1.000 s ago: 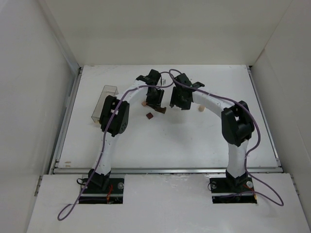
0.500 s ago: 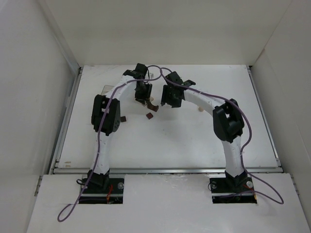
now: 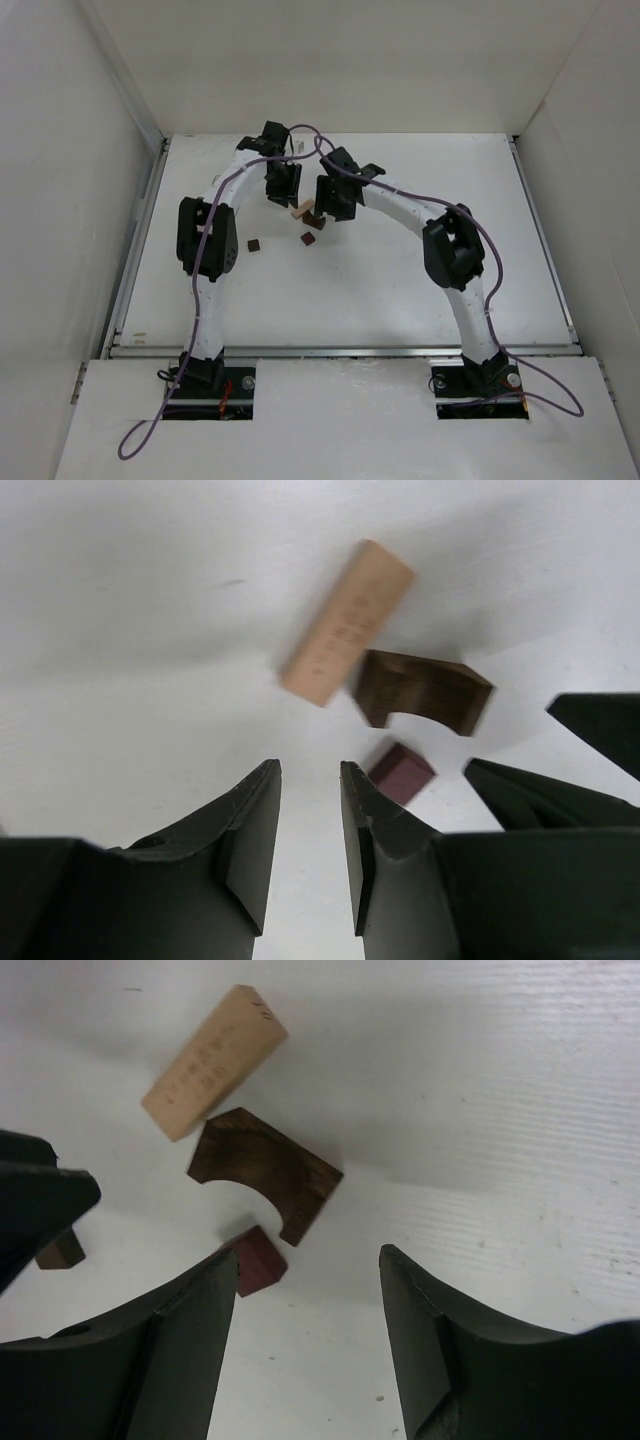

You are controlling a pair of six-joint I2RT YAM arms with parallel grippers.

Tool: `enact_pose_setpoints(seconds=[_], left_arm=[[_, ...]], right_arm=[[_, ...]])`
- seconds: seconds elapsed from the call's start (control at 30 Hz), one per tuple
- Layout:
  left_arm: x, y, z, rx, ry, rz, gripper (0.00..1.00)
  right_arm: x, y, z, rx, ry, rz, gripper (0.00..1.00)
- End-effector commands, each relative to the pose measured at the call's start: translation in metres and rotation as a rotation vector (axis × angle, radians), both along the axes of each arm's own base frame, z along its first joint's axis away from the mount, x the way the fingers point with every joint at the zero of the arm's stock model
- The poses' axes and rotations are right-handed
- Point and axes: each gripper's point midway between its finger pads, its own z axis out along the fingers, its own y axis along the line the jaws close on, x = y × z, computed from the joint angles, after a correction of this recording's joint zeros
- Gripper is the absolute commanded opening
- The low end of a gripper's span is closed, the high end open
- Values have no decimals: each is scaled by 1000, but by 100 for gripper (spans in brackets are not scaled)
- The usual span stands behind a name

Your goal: Build the wood block tower

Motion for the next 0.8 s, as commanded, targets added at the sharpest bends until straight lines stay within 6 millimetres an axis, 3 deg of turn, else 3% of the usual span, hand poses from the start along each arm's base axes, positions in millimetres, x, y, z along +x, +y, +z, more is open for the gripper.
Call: enact_pose_setpoints(seconds=[0.0, 0.03, 0.1, 0.3, 0.47, 0.5, 0.63, 0.73, 0.77], left_arm=[[13, 35, 28, 34, -80, 88, 27], [16, 44, 28, 43, -81, 117, 27], [20, 55, 27, 76, -90, 143, 27], [18, 64, 28, 120, -101, 163, 27], [20, 65, 29, 125, -112, 168, 27], [21, 68, 29, 138, -116, 164, 27], [22, 71, 26, 159, -127, 138, 27], [31, 75, 32, 189, -188, 95, 27], [29, 77, 31, 198, -196, 73, 27]], right_arm=[[3, 16, 1, 22, 5, 16, 65], [7, 20, 4, 32, 3, 5, 63], [10, 18, -14, -4, 29, -17, 61], [13, 12, -27, -74, 49, -67, 52], [12, 10, -28, -86, 51, -71, 34], [12, 10, -28, -86, 51, -71, 23], [13, 1, -23, -121, 28, -82, 0], [7, -9, -24, -173, 15, -18, 0], [10, -18, -12, -188, -12, -15, 0]])
